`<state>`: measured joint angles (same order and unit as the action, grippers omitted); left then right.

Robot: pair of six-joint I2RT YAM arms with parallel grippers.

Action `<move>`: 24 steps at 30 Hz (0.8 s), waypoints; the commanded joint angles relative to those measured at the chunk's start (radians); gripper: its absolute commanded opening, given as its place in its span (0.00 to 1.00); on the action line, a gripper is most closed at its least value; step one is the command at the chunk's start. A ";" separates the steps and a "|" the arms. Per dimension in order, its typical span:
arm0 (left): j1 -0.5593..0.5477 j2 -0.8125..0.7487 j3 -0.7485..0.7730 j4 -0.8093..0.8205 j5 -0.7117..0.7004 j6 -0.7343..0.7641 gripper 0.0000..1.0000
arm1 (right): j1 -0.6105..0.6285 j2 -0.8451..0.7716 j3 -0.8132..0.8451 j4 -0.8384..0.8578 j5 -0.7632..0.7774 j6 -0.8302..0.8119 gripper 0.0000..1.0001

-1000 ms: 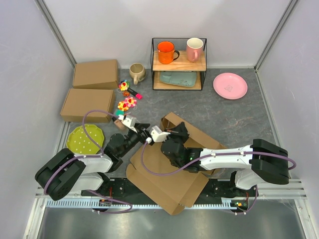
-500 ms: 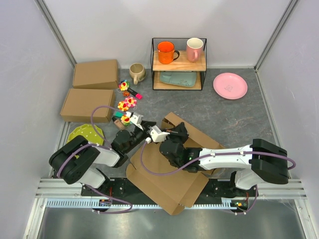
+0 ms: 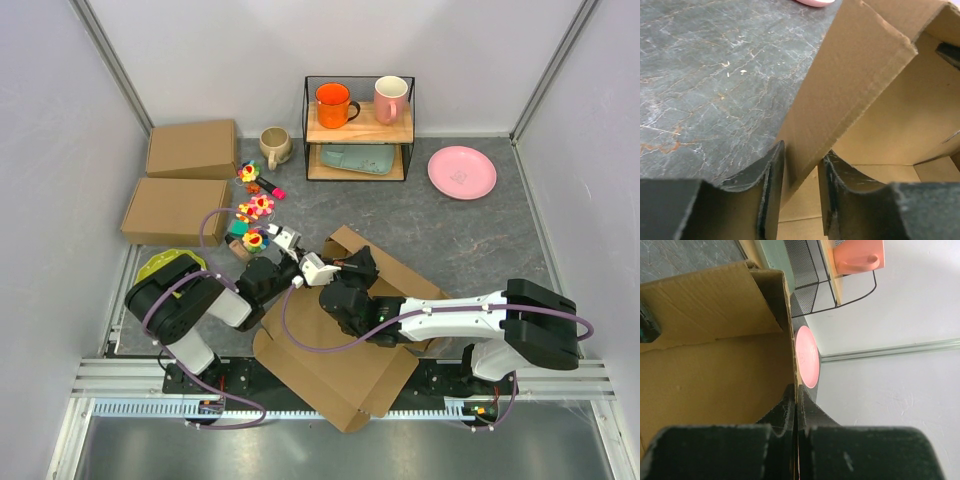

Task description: Fold the paper box

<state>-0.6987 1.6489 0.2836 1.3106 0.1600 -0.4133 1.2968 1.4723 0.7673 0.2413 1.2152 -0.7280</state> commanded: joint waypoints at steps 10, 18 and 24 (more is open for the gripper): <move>-0.001 -0.038 0.064 0.351 -0.020 0.057 0.52 | 0.013 0.029 0.013 -0.048 -0.037 0.079 0.00; 0.004 -0.047 0.143 0.294 0.006 0.086 0.54 | 0.013 0.039 0.027 -0.054 -0.042 0.081 0.00; 0.004 -0.014 0.181 0.230 0.033 0.129 0.33 | 0.015 0.048 0.044 -0.080 -0.049 0.111 0.00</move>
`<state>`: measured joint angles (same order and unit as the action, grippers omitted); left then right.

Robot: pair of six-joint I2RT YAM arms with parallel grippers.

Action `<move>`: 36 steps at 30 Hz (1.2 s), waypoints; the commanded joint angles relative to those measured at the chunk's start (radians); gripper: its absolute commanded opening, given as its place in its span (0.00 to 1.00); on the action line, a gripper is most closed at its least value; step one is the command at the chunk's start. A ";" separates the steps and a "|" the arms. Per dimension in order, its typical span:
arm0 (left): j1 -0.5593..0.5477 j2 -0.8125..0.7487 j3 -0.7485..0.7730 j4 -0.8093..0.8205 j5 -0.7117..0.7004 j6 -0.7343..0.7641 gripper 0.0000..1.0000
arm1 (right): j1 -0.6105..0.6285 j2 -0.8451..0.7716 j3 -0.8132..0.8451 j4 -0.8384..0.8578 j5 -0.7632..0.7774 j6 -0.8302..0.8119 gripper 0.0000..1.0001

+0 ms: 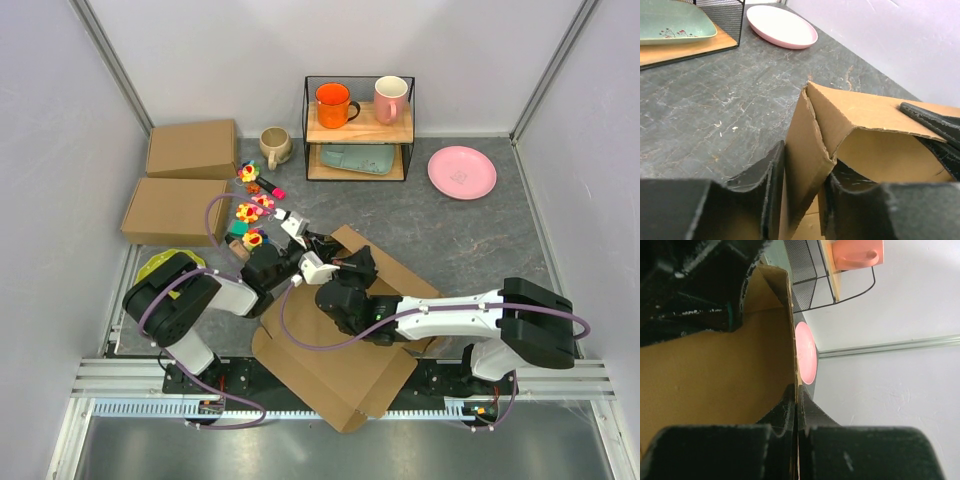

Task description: Fold the paper box

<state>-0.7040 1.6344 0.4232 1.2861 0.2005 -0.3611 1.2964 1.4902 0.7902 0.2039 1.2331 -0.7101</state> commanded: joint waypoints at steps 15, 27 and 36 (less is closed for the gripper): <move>0.001 0.001 -0.021 0.254 -0.095 0.155 0.02 | 0.038 -0.053 0.112 -0.122 -0.015 0.196 0.51; -0.028 -0.087 0.003 0.098 -0.167 0.223 0.02 | 0.041 -0.252 0.199 -0.199 -0.061 0.340 0.76; -0.095 -0.082 0.043 0.010 -0.392 0.324 0.02 | -0.019 -0.415 0.149 -0.133 -0.277 0.595 0.76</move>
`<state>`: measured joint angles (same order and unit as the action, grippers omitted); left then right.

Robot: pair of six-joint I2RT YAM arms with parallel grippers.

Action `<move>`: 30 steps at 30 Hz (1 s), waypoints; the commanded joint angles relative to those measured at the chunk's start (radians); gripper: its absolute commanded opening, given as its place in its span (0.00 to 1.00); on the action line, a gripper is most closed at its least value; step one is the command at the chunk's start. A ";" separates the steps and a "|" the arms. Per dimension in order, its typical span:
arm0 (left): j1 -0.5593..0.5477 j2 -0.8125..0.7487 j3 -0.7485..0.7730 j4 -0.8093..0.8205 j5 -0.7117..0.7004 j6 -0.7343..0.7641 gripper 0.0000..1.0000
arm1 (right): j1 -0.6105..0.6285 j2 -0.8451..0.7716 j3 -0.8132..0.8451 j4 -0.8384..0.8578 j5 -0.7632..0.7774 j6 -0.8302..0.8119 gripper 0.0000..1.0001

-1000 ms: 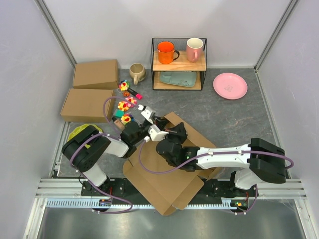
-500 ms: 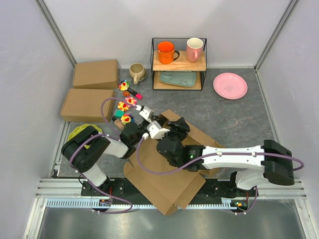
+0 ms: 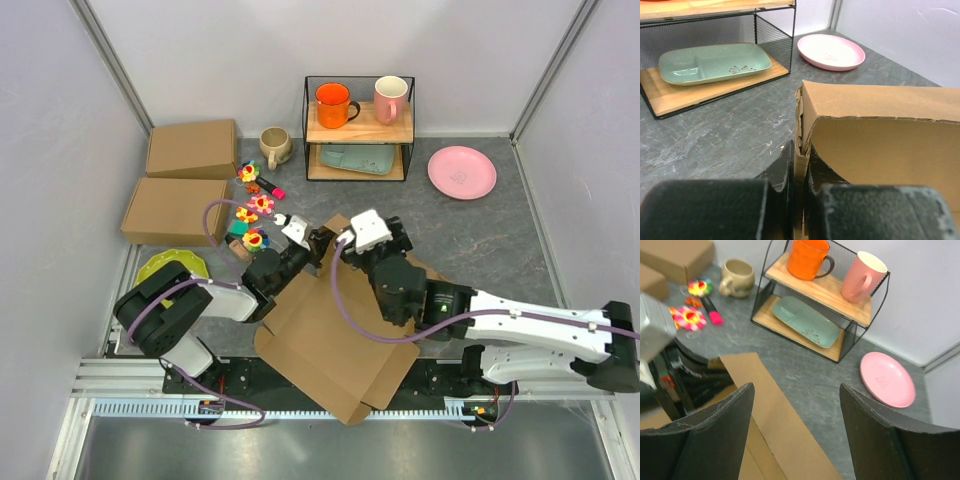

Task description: Fold the paper box

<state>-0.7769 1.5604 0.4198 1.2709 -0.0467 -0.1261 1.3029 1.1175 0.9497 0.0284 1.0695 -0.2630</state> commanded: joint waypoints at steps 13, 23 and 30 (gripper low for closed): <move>-0.130 0.231 0.005 0.392 -0.358 0.166 0.02 | -0.356 0.180 0.118 -0.050 -0.512 0.539 0.17; -0.136 0.228 -0.024 0.389 -0.439 0.163 0.20 | -0.395 0.330 0.057 -0.015 -0.663 0.570 0.14; -0.136 0.182 -0.036 0.309 -0.443 0.181 0.34 | -0.398 0.317 0.023 -0.025 -0.649 0.565 0.14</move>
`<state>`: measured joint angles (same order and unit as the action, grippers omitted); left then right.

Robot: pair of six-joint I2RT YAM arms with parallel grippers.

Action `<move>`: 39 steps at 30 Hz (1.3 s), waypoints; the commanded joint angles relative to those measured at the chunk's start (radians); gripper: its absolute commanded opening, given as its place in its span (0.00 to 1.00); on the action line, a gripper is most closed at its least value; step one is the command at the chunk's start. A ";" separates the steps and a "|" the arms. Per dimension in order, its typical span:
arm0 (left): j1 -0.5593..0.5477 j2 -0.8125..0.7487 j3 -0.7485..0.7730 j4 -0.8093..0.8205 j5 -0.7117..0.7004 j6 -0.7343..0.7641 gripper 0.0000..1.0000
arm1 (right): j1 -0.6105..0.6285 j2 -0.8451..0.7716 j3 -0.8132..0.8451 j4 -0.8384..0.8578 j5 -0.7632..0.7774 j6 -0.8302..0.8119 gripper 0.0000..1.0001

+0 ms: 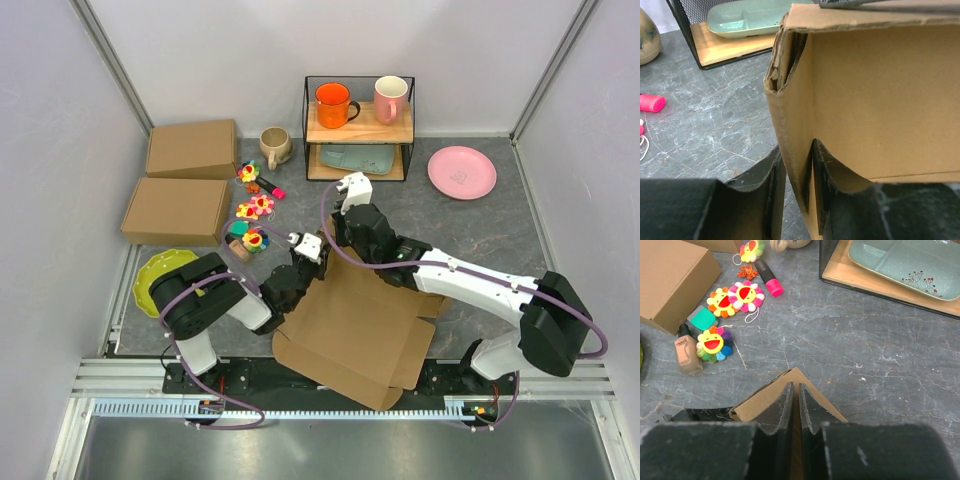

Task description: Fold the paper box

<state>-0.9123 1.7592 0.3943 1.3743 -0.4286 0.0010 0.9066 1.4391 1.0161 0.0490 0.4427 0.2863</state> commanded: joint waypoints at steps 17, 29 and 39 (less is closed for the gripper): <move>0.000 -0.145 0.040 0.036 -0.041 0.106 0.34 | -0.020 -0.065 -0.135 -0.084 -0.039 0.010 0.15; -0.092 0.026 0.083 0.146 -0.224 0.409 0.02 | -0.020 -0.068 -0.140 -0.086 -0.047 0.019 0.16; -0.155 0.079 0.106 0.215 -0.357 0.450 0.02 | -0.018 -0.075 -0.122 -0.090 -0.049 0.016 0.18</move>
<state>-1.0527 1.8103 0.5144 1.4151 -0.7109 0.3275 0.8791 1.3556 0.9161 0.0849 0.4374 0.2958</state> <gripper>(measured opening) 0.076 0.166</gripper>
